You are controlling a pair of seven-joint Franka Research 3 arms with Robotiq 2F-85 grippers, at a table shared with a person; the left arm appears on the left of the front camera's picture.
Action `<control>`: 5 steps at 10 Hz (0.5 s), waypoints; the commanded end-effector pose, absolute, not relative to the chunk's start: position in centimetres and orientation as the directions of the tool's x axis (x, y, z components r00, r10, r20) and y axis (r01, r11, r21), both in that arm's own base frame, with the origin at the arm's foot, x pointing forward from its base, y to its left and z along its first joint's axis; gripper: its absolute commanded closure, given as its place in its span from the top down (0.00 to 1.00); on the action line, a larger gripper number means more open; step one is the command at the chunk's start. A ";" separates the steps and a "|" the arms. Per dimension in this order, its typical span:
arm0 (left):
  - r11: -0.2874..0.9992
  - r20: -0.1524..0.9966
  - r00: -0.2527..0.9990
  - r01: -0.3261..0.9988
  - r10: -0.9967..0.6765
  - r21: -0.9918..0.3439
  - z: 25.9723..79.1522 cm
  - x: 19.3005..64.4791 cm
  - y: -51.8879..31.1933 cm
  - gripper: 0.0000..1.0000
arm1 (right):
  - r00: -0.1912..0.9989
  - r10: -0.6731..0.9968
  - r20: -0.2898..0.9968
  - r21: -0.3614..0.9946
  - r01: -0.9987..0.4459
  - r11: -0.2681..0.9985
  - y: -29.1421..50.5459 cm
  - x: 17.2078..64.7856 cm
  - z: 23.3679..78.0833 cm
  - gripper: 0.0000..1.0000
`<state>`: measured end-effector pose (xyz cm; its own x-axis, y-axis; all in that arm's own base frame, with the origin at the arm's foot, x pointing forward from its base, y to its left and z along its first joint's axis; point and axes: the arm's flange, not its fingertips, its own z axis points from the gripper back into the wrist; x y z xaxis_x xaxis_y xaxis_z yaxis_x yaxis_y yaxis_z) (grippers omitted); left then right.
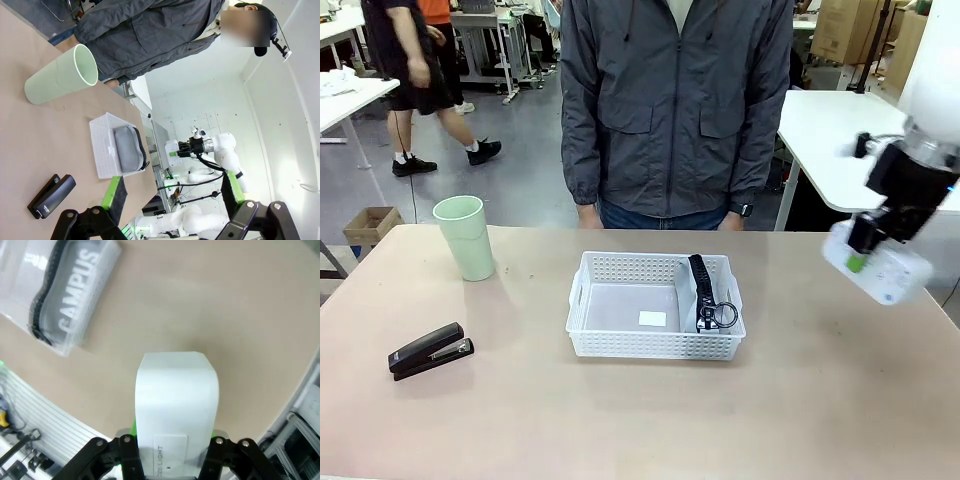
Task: Efficiently arrange items inside the basket to fit them all.
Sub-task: Pick up the Digital clock and place it inside the Organizing basket.
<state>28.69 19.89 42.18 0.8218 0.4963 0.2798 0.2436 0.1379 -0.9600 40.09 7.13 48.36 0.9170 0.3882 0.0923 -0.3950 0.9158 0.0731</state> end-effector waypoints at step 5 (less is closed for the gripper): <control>0.136 0.297 0.819 0.265 0.490 -0.955 42.3 28.6 19.9 1.00 | 0.951 0.303 0.060 -0.008 -0.303 0.953 30.3 39.0 52.1 0.50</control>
<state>28.70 19.88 42.16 0.8224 0.4959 0.2790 0.2429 0.1375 -0.9603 36.95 28.22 52.05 0.9445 0.3227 0.0614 -0.3241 0.9459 0.0150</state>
